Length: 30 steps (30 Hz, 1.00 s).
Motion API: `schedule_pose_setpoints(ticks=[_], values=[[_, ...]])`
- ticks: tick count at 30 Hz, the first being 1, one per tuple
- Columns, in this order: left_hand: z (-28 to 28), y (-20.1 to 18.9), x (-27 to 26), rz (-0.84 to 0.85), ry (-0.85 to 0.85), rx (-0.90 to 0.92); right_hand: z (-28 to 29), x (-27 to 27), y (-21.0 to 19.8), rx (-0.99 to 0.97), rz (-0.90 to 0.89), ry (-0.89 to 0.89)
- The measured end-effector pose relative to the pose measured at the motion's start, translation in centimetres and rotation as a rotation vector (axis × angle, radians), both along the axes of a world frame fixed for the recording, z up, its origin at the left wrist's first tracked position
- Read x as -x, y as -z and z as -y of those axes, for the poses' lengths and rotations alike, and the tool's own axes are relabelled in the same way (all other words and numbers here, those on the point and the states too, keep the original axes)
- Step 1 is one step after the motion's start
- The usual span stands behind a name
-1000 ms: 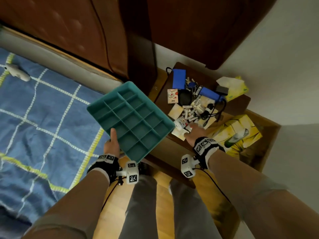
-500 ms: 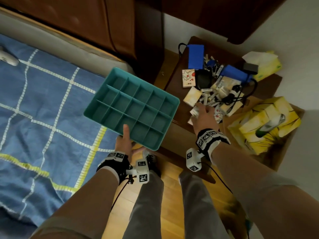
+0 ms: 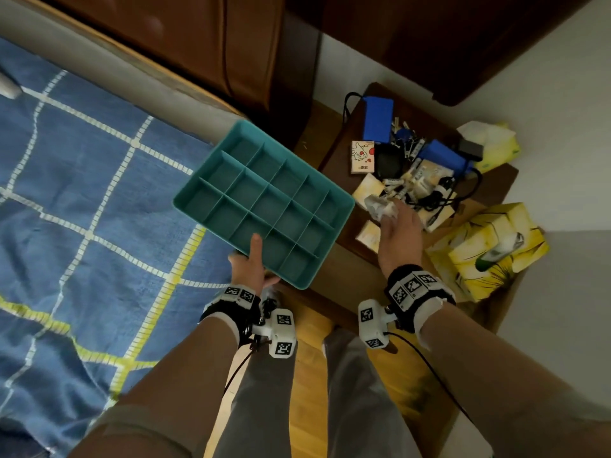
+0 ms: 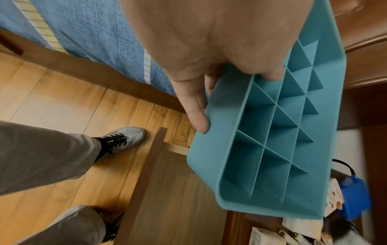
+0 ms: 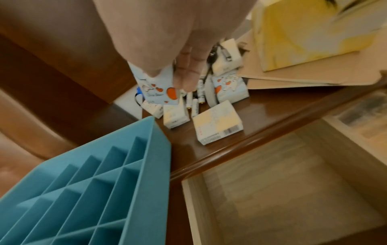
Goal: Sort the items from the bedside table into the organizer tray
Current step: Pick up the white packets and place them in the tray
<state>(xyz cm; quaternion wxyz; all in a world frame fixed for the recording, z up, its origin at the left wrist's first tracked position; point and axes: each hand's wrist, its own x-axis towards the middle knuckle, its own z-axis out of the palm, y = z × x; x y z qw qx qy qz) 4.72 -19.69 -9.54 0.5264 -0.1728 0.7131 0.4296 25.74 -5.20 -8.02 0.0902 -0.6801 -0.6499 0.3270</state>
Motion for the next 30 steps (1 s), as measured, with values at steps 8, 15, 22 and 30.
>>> schedule_pose_setpoints(ticks=[8,15,22,30], values=[[-0.6,0.2,0.0,-0.042,0.057,0.066,-1.4,4.6,1.0,0.008,0.265,-0.430],[-0.6,0.5,0.0,-0.063,0.155,0.046,-0.7,5.0,3.5,0.023,0.314,-0.362],[-0.8,1.0,-0.2,-0.149,0.117,0.072,-0.3,2.0,3.1,-0.040,0.150,-0.076],[-0.9,1.0,-0.5,-0.181,0.142,0.029,-0.2,-2.6,5.4,0.273,0.521,-0.322]])
